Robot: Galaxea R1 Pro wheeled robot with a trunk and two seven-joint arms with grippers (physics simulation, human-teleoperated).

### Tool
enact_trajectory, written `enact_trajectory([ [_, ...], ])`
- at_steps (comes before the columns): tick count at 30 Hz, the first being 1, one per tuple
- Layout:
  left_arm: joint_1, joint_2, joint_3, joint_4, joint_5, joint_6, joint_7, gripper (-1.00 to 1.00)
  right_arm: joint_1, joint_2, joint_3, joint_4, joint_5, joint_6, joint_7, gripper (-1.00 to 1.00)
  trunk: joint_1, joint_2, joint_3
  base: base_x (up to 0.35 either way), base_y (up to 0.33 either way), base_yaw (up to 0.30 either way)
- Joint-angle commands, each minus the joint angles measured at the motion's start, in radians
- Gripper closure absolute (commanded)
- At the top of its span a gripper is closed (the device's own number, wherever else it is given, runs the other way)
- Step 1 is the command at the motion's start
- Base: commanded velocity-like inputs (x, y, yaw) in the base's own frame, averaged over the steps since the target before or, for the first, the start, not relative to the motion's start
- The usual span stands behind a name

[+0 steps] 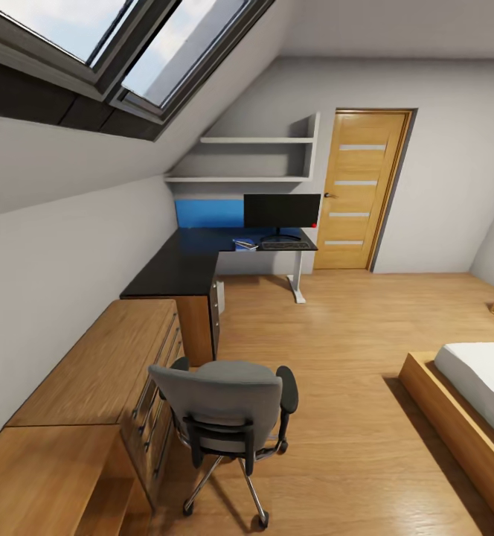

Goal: In the bedroom, organize the workspace by keeping the computer under the desk, ensuring the monitor is on the desk, placing the keyboard on the desk next to the monitor, placing the mouse on the desk next to the keyboard, moving the folder from the swivel chair onto the desk next to the mouse, stacking the notebook on top of the folder with the pen on top of the notebook, and positioning the swivel chair next to the desk.

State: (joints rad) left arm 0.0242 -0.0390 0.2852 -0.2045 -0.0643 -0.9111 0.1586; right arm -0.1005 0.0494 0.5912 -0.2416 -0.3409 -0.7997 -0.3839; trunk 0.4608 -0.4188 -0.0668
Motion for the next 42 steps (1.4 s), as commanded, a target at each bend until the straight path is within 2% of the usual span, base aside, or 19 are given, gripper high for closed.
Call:
enact_trajectory([
  [1, 0.0, -0.003, 0.0, -0.002, -0.007, 0.0, 0.009, -1.0, -0.001, -0.001, 0.009, 0.001, -0.006, -0.003, -0.006, -1.0, 0.005, -0.009, -0.005, 0.0, 0.0, 0.002],
  [9, 0.0, -0.012, 0.0, -0.003, -0.007, 0.004, 0.011, -1.0, -0.001, -0.016, 0.009, 0.0, -0.006, -0.003, -0.006, -1.0, 0.035, -0.065, -0.03, 0.0, 0.0, 0.0],
  [29, 0.0, -0.016, -0.001, -0.003, -0.008, 0.01, 0.012, -1.0, -0.001, -0.016, 0.011, 0.0, -0.006, -0.004, -0.006, -1.0, 0.112, -0.205, -0.093, 0.0, 0.0, 0.0],
  [30, 0.0, -0.037, -0.001, -0.029, -0.008, 0.044, 0.012, -1.0, -0.002, -0.015, 0.011, 0.001, -0.006, -0.002, -0.005, -1.0, 0.116, -0.212, -0.096, 0.0, 0.0, 0.0],
  [32, 0.0, -0.04, -0.001, -0.061, -0.007, 0.066, 0.011, -1.0, -0.002, -0.015, 0.011, 0.0, -0.006, -0.002, -0.005, -1.0, 0.123, -0.226, -0.102, 0.0, 0.0, 0.0],
  [33, -0.001, -0.044, -0.001, -0.102, -0.007, 0.105, 0.011, -1.0, -0.002, -0.015, 0.01, -0.003, -0.006, -0.001, -0.005, -1.0, 0.127, -0.233, -0.105, 0.0, 0.0, 0.0],
  [34, -0.001, -0.054, -0.001, -0.176, -0.007, 0.204, 0.01, -1.0, -0.002, -0.016, 0.009, -0.011, -0.006, -0.002, -0.005, -1.0, 0.131, -0.24, -0.109, 0.0, 0.0, 0.0],
  [37, -0.003, -0.069, -0.002, -0.261, -0.008, 0.35, 0.012, -1.0, -0.005, -0.014, 0.008, -0.021, -0.007, 0.0, -0.006, -1.0, 0.143, -0.261, -0.118, 0.0, 0.0, 0.0],
  [38, -0.011, -0.08, -0.002, -0.321, -0.008, 0.466, 0.013, -1.0, -0.014, -0.012, 0.008, -0.029, -0.009, 0.003, -0.007, -1.0, 0.146, -0.268, -0.121, 0.0, 0.0, 0.0],
  [40, -0.028, -0.09, -0.003, -0.378, -0.008, 0.586, 0.013, -1.0, -0.031, -0.007, 0.008, -0.038, -0.011, 0.01, -0.008, -1.0, 0.154, -0.282, -0.127, 0.0, 0.0, 0.0],
  [42, -0.087, -0.105, -0.003, -0.448, -0.007, 0.791, 0.012, -1.0, -0.078, 0.014, 0.007, -0.061, -0.013, 0.054, -0.01, -1.0, 0.162, -0.296, -0.134, 0.0, 0.0, 0.0],
])
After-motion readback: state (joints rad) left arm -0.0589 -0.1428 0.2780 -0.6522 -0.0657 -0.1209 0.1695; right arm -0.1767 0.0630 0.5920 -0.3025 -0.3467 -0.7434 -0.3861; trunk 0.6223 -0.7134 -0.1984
